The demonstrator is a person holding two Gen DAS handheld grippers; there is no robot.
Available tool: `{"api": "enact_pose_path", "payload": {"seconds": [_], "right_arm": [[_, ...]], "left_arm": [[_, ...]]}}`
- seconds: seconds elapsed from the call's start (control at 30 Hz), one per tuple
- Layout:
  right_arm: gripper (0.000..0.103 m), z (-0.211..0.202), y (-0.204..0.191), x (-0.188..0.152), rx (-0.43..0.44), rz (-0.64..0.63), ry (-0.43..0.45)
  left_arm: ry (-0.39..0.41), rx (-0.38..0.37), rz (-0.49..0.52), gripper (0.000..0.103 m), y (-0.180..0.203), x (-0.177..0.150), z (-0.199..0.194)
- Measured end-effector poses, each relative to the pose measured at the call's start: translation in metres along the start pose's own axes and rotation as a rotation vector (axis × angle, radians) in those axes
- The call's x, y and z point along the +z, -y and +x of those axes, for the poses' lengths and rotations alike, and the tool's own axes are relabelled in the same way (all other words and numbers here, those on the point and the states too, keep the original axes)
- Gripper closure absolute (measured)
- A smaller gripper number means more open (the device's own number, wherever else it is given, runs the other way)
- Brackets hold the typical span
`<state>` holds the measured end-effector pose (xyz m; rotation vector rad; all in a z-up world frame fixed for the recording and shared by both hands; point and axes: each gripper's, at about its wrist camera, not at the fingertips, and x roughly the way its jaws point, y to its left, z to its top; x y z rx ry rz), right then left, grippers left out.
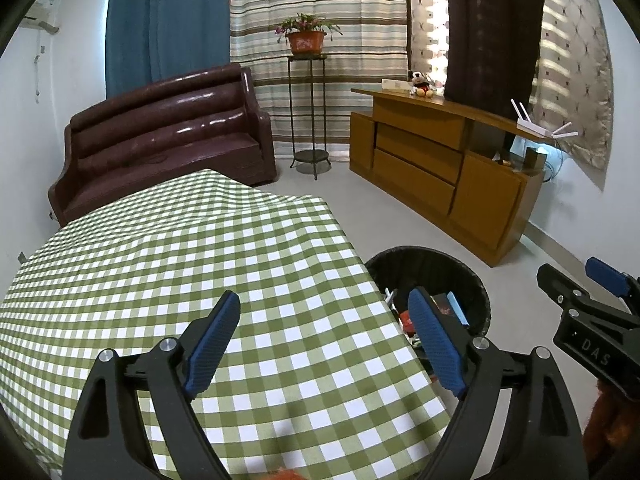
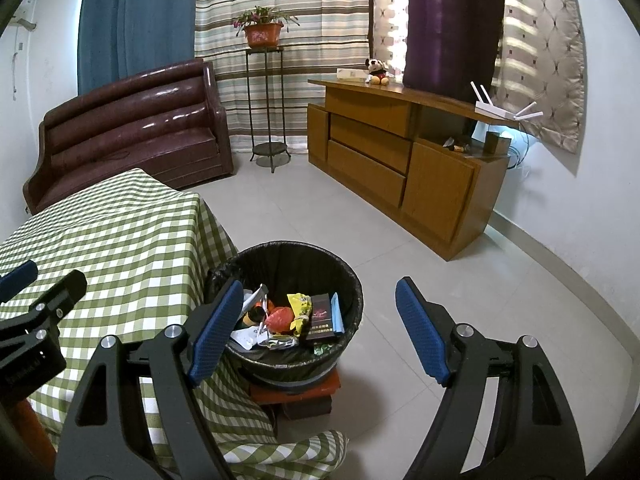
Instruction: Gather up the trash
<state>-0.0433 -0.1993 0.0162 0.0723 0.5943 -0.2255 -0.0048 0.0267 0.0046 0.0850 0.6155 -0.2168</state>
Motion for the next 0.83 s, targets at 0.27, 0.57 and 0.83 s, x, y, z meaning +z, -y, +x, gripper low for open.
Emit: {"api": "enact_pose_path", "payload": {"seconds": [0.27,0.57,0.83], "right_arm": [[0.026,0.0,0.0,0.0,-0.001,0.0,0.0],[0.026,0.001,-0.002,-0.003,-0.001,-0.002,-0.003],[0.025,0.001,-0.007,-0.011,0.0,-0.013,-0.01]], "left_arm": [[-0.022,-0.053,-0.032,0.019,-0.003,-0.001,0.002],[0.0,-0.029,-0.005,0.019,0.0,-0.001,-0.001],[-0.058,-0.003,-0.025,0.019,-0.014,-0.003,0.011]]}}
